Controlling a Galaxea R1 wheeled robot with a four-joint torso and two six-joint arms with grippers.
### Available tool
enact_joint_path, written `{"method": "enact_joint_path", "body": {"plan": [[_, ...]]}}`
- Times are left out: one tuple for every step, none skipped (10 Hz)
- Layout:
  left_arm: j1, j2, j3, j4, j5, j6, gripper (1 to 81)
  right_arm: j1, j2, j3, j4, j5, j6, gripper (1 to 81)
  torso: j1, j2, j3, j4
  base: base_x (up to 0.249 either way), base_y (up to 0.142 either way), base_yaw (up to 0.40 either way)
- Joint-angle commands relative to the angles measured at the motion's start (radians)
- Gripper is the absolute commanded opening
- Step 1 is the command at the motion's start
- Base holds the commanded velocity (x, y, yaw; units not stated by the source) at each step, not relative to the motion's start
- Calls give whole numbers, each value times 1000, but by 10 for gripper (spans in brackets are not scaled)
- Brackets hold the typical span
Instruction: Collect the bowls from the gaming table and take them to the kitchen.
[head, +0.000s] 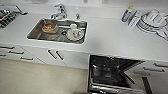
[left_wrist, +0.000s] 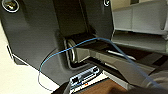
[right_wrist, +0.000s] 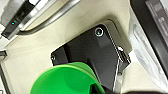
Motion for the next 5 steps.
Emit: {"method": "enact_joint_path", "body": {"plan": [[100,70,-158,43,-119,22,811,198,-279,245,-4,-32,81,10,0,0,0,0,0,0,0],[119,87,-192,43,-124,22,811,242,-312,276,-4,-35,98,10,0,0,0,0,0,0,0],[135,110,-238,42,-124,22,811,282,-341,311,-9,-35,112,10,0,0,0,0,0,0,0],[159,132,-288,32,-168,20,811,313,-353,342,-10,-34,112,10,0,0,0,0,0,0,0],[186,151,-339,31,-234,17,811,351,-344,359,-4,-35,113,10,0,0,0,0,0,0,0]]}}
